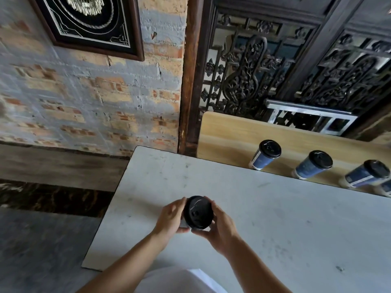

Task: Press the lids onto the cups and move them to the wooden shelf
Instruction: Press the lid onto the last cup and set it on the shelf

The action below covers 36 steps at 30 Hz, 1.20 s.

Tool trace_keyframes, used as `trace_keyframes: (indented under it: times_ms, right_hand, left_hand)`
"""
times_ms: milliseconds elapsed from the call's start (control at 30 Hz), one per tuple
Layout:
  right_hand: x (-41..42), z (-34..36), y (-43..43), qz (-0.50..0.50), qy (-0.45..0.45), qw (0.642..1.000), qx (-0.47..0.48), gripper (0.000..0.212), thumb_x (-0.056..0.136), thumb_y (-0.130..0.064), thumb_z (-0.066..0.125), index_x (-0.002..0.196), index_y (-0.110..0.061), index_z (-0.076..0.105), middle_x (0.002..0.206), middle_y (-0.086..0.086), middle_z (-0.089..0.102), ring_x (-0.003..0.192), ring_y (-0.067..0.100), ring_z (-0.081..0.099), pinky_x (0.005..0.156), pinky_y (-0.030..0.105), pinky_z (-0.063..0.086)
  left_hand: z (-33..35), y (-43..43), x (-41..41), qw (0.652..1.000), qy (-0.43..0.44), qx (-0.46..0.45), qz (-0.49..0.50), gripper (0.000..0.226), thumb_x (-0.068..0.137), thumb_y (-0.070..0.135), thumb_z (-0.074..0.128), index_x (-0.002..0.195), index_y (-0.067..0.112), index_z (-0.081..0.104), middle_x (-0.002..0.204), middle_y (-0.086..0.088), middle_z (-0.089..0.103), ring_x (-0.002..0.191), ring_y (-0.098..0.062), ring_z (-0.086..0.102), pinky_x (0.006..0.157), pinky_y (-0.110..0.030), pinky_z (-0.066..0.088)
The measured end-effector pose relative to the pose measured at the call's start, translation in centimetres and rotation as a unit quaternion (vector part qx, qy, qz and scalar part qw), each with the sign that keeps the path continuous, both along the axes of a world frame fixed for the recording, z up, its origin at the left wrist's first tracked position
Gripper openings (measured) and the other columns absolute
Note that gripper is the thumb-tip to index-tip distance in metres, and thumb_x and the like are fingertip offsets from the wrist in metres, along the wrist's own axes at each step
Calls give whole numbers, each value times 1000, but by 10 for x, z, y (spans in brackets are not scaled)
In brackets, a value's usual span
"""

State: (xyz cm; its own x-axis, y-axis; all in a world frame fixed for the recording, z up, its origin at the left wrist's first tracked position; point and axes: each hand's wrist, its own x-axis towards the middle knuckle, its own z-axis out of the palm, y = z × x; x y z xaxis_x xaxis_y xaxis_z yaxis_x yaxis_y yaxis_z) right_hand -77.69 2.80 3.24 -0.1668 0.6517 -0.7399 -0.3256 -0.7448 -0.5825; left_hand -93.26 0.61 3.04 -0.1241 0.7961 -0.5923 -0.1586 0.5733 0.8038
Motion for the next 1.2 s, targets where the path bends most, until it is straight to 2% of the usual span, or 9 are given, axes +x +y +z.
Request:
trace_keyframes:
  times_ms: [200,333,467,567,733,900,1033,1100,1200]
  right_hand:
    - [6,1,3,21,30,999,17,22,98,-30,61,110,-25,78,118,0,75,110,22,71,85,54,60]
    - [7,6,5,59,12,998,32,24,98,-36,63,113,-24,77,123,0,73,123,23,62,84,50,60]
    - [8,4,1,62,18,998,28,26,96,-34,64,115,-21,77,123,1,73,127,23,59,86,52,59]
    - [7,2,-1,67,4,997,37,26,97,-35,63,111,-19,77,120,3,73,124,25,61,85,51,60]
    - [0,-1,-3,76,-56,993,74,31,104,-40,51,108,-23,77,117,4,74,114,25,68,86,53,61]
    - [-8,-6,-2,60,-131,985,98,29,104,-33,49,101,-19,75,111,9,71,109,27,68,72,49,64]
    - [-21,-8,-1,53,-209,970,113,27,103,-32,44,98,-21,69,107,7,67,105,25,66,66,49,64]
    - [-22,-6,2,39,-199,975,92,29,103,-34,43,99,-19,67,112,9,65,105,27,65,65,51,64]
    - [-15,-4,8,20,-129,991,38,31,103,-39,49,108,-14,67,121,13,62,113,35,63,72,55,63]
  left_hand:
    - [2,5,-3,999,-27,-19,16,35,102,50,51,106,30,79,113,-3,74,112,-17,65,72,-41,66]
    - [-4,5,-6,999,-41,-17,7,27,96,56,58,100,40,79,106,8,77,110,-14,69,73,-40,65]
    - [-9,4,-6,997,-45,-39,39,35,100,53,53,96,33,81,110,-1,76,107,-19,70,72,-44,66]
    - [-8,1,-7,999,-38,-20,32,36,101,54,49,95,37,81,107,2,77,106,-17,70,70,-42,66]
    - [-8,-3,-5,999,-35,16,20,36,103,52,47,99,35,79,101,7,77,104,-15,71,69,-41,65]
    - [-16,3,-7,998,28,47,7,33,105,39,49,94,25,76,91,10,76,96,-10,72,61,-46,65]
    - [-18,7,-8,997,51,48,-11,29,106,36,47,102,25,73,105,2,73,103,-12,68,64,-48,65]
    - [-17,9,-8,997,53,47,-23,29,107,35,45,105,23,71,110,0,71,106,-13,66,68,-49,65]
    - [-13,10,-8,998,44,41,-26,28,108,33,42,101,30,70,112,6,69,105,-10,65,66,-39,65]
